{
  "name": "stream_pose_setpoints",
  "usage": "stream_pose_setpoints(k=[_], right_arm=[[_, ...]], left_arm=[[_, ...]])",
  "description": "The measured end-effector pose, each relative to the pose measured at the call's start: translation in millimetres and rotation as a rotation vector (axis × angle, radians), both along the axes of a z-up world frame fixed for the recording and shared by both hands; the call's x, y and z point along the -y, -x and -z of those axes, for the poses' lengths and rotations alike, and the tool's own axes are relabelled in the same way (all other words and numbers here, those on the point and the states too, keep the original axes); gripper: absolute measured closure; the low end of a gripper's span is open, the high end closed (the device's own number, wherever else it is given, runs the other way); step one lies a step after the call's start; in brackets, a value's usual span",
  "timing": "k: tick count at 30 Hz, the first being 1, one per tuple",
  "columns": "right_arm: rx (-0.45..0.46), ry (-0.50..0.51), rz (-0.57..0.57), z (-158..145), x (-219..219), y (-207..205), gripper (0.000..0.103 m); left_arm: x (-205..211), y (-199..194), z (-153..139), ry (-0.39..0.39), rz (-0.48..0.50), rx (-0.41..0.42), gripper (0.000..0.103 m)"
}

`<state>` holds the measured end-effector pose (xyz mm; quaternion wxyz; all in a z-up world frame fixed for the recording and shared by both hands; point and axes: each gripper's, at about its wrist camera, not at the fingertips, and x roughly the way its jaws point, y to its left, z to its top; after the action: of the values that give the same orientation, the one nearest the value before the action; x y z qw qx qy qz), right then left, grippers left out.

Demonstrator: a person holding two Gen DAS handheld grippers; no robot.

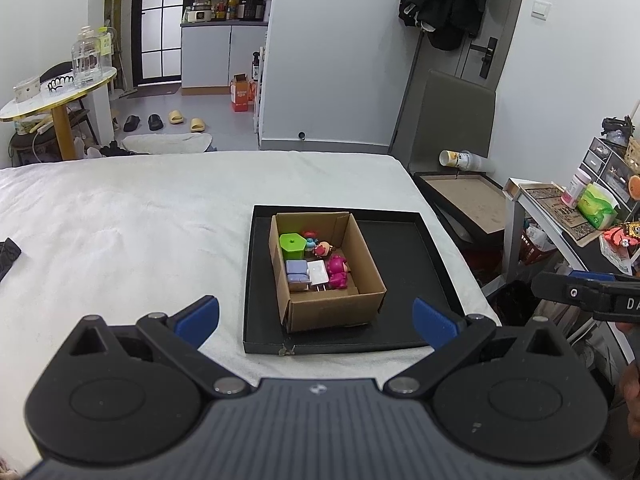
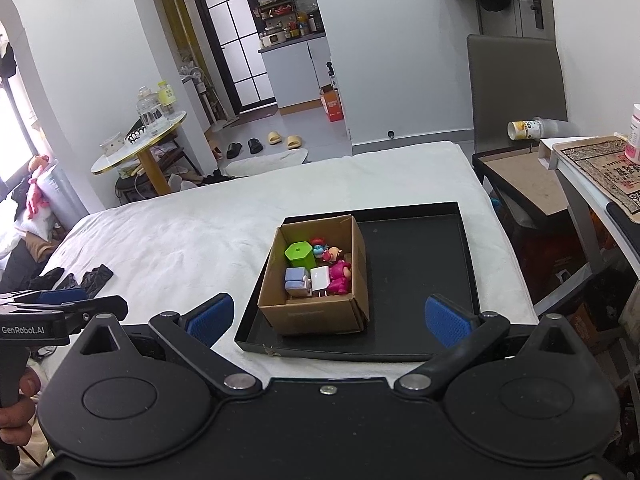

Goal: Organize rigid objects

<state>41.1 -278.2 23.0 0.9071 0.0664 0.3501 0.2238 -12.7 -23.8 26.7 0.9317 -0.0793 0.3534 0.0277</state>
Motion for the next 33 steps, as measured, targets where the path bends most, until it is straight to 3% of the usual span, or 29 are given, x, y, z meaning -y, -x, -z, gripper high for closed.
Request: stream_pose_setpoints(k=[33], right_arm=[[0.017,-0.001,-0.012,-1.4,-0.8,3.3,0.000]], left_arm=[[-1.1,-0.6,2.3,0.009,0.008,-0.012,0.001]])
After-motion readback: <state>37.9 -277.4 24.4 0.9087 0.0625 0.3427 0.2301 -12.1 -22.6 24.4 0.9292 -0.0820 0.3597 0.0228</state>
